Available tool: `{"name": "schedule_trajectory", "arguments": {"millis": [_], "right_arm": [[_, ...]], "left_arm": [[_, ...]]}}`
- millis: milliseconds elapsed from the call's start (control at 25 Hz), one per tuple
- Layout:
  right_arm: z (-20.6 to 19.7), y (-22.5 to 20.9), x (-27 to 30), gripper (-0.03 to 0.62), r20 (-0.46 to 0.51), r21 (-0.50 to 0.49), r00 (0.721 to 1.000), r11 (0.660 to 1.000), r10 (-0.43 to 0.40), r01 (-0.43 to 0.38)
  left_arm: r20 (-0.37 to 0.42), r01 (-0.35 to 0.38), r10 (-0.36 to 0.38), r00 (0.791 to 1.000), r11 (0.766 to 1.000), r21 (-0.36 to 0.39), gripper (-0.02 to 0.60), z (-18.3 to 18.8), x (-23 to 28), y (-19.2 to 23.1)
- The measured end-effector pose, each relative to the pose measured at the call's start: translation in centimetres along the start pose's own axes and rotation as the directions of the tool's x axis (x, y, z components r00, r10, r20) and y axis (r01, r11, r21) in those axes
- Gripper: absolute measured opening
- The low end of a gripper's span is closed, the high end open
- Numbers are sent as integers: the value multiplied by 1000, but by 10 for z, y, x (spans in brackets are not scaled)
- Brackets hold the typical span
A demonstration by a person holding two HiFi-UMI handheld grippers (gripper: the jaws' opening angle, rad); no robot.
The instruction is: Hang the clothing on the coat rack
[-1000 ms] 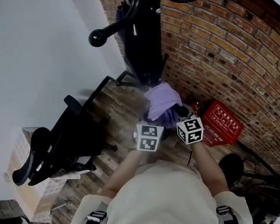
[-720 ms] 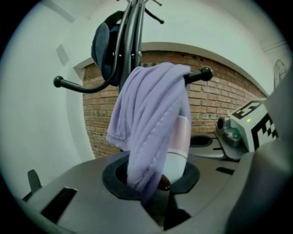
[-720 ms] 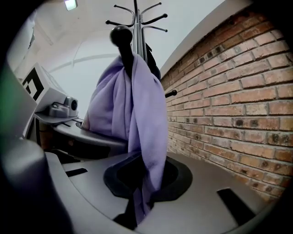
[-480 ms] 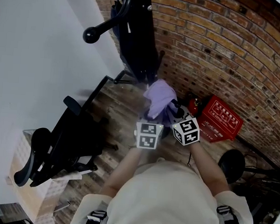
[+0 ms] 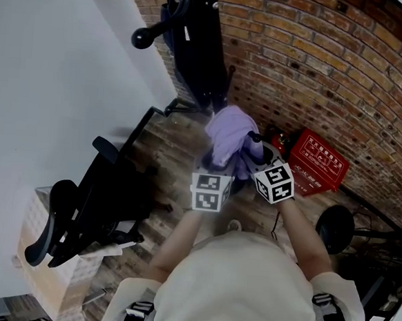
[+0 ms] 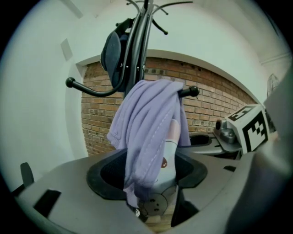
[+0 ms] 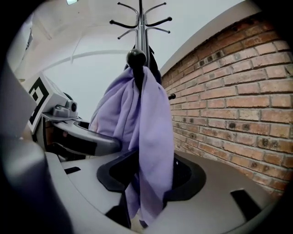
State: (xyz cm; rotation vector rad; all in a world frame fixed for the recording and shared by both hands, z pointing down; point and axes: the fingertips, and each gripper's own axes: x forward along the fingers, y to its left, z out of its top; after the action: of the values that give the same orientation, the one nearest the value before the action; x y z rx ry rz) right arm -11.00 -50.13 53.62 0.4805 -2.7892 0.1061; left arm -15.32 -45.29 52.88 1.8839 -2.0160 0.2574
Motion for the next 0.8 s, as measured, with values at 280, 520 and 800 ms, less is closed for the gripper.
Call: {"name": "schedule_trajectory", "arguments": {"millis": [280, 520, 800], "right_arm": [[5, 3, -37, 199, 22, 40, 993, 992, -118, 117], [13, 28, -69, 199, 60, 68, 985, 985, -163, 159], [21, 74, -101, 198, 104, 119, 970, 971, -220, 207]], "left_arm": [[29, 26, -26, 999, 999, -19, 268, 5, -40, 0], [32, 53, -52, 998, 998, -19, 267, -6, -75, -3], [53, 46, -43, 998, 998, -50, 184, -17, -124, 2]]}}
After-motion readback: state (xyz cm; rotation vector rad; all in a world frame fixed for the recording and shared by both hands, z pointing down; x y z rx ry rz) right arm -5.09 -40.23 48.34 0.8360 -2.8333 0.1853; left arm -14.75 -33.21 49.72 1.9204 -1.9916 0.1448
